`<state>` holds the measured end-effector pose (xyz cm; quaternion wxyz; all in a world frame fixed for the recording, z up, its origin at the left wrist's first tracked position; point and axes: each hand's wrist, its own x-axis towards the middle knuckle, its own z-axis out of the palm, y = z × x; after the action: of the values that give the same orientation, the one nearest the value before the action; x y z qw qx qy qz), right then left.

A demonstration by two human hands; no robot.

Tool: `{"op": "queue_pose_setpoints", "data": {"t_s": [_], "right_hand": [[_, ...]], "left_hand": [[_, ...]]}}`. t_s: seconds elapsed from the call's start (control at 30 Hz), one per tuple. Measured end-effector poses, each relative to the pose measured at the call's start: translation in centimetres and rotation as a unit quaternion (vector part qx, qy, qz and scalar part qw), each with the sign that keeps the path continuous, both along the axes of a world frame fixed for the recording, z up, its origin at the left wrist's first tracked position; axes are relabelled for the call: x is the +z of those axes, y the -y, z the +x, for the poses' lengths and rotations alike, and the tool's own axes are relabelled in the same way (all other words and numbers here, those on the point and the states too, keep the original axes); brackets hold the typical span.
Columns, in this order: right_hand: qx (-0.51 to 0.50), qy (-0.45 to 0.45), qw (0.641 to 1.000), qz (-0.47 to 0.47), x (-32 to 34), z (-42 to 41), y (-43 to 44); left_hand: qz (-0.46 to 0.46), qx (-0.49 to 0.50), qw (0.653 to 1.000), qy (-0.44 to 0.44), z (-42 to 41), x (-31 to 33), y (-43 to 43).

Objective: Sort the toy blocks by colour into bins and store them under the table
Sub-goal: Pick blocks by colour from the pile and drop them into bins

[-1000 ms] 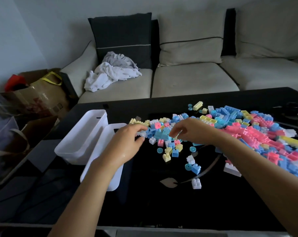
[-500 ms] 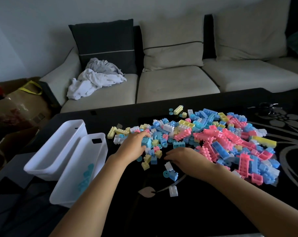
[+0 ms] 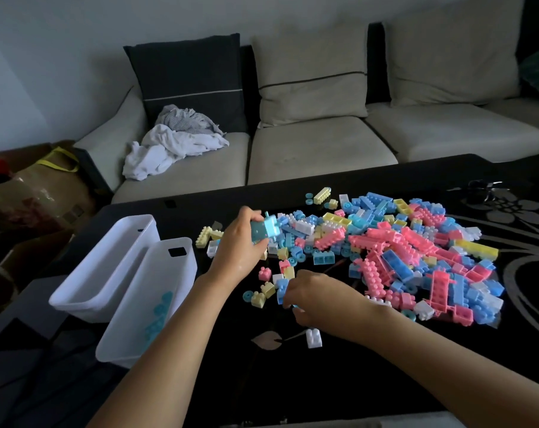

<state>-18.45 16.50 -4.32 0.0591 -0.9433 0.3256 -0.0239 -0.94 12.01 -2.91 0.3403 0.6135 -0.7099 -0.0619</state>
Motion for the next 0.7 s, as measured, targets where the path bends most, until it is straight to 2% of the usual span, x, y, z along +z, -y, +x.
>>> {"op": "queue_pose_setpoints", "data": {"t_s": [0.07,0.13,0.2,0.27,0.37,0.47,0.53,0.57,0.6,0.63,0.7], "right_hand": [[-0.007,-0.064,0.996,-0.053,-0.5,0.4,-0.3],[-0.017,-0.093,0.993,-0.072,-0.9,0.3,-0.4],[-0.03,-0.107,0.992,-0.064,-1.0,0.3,-0.6],[-0.043,-0.116,0.991,-0.053,-1.0,0.4,-0.8],[-0.045,-0.124,0.99,-0.051,-0.7,0.5,-0.8],[-0.036,-0.134,0.989,-0.048,-0.8,0.3,-0.4],[-0.03,-0.137,0.989,-0.051,-1.0,0.2,-0.2],[-0.03,-0.136,0.989,-0.05,-1.0,0.2,-0.2],[-0.03,-0.138,0.989,-0.046,-0.9,0.3,-0.2],[-0.031,-0.137,0.989,-0.039,-0.8,0.3,-0.2],[-0.04,-0.126,0.991,-0.019,-0.6,0.4,0.0]], "left_hand": [[-0.032,-0.004,0.999,-0.026,0.1,0.7,-0.5],[-0.033,0.009,0.998,-0.061,0.2,1.4,-1.0],[0.022,0.032,0.991,-0.13,0.3,2.1,-1.5],[0.103,0.037,0.967,-0.232,0.6,2.6,-1.6],[0.206,0.048,0.895,-0.393,1.0,3.0,-1.9],[0.268,0.016,0.795,-0.544,1.5,3.6,-2.5],[0.293,-0.007,0.729,-0.619,2.2,3.9,-2.8],[0.304,-0.013,0.711,-0.634,2.4,4.0,-3.0],[0.311,-0.014,0.709,-0.632,2.7,4.1,-3.2],[0.315,-0.013,0.723,-0.615,2.9,4.1,-3.4],[0.311,-0.006,0.775,-0.55,3.3,4.5,-3.9]]}}
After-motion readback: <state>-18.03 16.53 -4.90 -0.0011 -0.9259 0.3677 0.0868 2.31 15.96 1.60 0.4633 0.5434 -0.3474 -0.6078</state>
